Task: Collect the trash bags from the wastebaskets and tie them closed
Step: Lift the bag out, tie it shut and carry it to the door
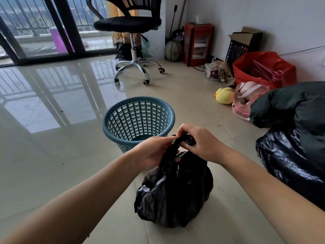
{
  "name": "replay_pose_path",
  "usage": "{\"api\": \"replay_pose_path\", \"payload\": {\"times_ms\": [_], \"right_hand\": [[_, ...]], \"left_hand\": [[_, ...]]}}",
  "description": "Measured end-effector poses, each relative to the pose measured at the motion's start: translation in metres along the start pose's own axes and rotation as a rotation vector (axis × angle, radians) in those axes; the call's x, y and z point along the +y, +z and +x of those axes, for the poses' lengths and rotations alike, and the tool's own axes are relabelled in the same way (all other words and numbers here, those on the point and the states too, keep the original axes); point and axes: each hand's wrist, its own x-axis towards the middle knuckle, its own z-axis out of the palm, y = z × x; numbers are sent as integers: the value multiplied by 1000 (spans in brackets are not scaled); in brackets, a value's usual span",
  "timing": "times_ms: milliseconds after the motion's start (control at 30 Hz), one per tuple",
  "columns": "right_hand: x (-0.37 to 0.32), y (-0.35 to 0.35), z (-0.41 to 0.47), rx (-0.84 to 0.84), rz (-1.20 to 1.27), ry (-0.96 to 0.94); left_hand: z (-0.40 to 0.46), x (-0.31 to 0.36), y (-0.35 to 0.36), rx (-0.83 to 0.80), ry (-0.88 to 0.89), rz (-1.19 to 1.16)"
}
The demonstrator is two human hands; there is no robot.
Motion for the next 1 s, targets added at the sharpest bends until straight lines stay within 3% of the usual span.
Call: {"api": "replay_pose_path", "payload": {"times_ms": [167, 267, 333, 400, 500, 600, 833, 933, 1000], "right_hand": [[11, 7, 0, 61, 42, -13], [24, 2, -3, 241, 64, 199], [35, -4, -8, 251, 23, 305], [34, -8, -10, 178, 157, 387], [13, -6, -5, -103, 496, 551], [0, 2, 1, -227, 574, 562], [7, 6, 8, 37, 895, 653], [10, -2, 8, 86, 783, 678], [21, -3, 8, 166, 566, 691]], "left_hand": [[10, -4, -4, 136, 17, -146], [12, 1, -16, 258, 150, -362], [9, 4, -24, 258, 216, -458], [7, 3, -26, 233, 208, -433], [11, -2, -17, 233, 164, -381], [13, -3, -10, 205, 156, -337], [9, -8, -3, 96, 133, -234], [10, -7, -6, 95, 173, -233], [9, -3, -9, 67, 236, -304]]}}
